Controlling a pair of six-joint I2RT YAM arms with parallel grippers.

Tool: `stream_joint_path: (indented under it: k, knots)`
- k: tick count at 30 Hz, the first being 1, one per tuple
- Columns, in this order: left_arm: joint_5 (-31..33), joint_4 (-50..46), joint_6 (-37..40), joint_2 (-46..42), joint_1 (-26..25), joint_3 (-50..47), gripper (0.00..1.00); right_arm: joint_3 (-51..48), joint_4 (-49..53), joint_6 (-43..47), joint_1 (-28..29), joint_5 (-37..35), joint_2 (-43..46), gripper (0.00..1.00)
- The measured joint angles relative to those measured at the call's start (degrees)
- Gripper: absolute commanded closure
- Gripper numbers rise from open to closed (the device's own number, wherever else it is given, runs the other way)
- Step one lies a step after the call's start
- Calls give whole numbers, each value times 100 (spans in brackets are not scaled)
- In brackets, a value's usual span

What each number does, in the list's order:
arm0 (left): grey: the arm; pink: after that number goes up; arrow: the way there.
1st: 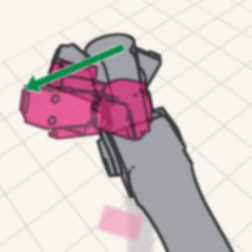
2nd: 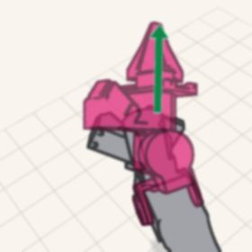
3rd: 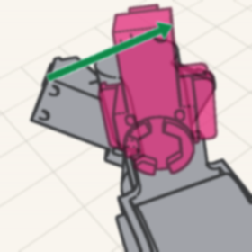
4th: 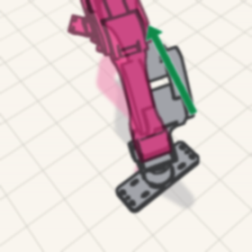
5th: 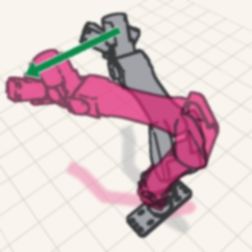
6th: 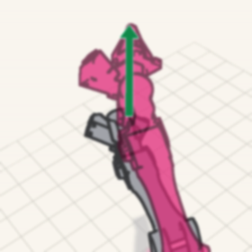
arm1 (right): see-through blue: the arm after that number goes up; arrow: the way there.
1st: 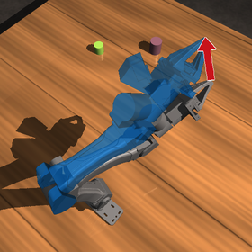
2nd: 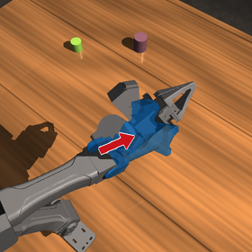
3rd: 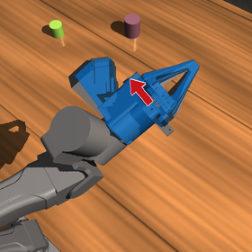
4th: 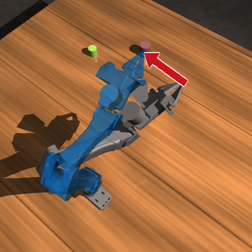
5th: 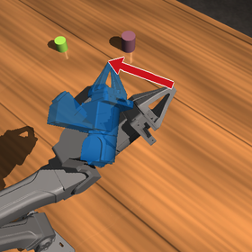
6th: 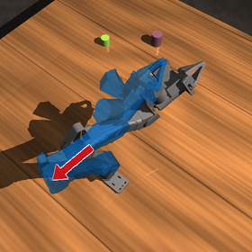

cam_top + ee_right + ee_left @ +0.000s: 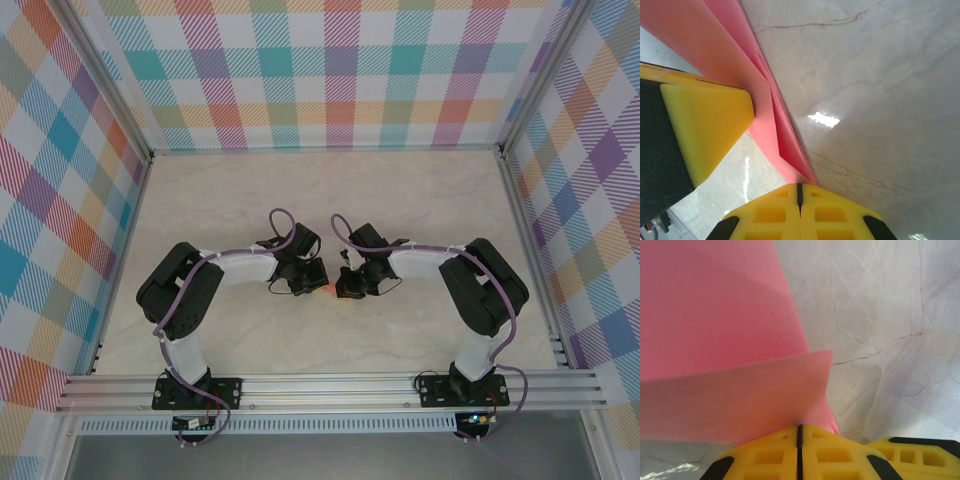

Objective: Fold a paper plane with a square sheet of paper (pick it up from the middle)
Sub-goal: Fold the wing for the fifth time at the center of the table.

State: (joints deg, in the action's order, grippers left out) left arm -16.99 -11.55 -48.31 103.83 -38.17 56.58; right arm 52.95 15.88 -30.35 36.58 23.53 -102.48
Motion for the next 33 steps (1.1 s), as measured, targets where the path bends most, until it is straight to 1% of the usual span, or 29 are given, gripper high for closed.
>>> stream_joint_path:
  k: [5,9,14,21,28,33]
  knots:
    - [-57,142,238,-15,0,-26,84,-136,-229,-2,-111,264,-2,98]
    - [-92,623,302,-208,7,-328,82,-177,-304,-4,-170,396,-22,98]
    - [-179,1357,293,-614,4,-896,82,-192,-369,-26,-264,623,-92,99]
    - [-354,2267,275,-785,-48,-1567,82,-227,-455,-46,-361,894,-164,99]
    - [-400,2865,282,-798,-238,-1637,84,-232,-474,-46,-398,1012,-199,99]
    - [-393,2959,280,-769,-308,-1637,87,-238,-490,-46,-398,1023,-201,99]
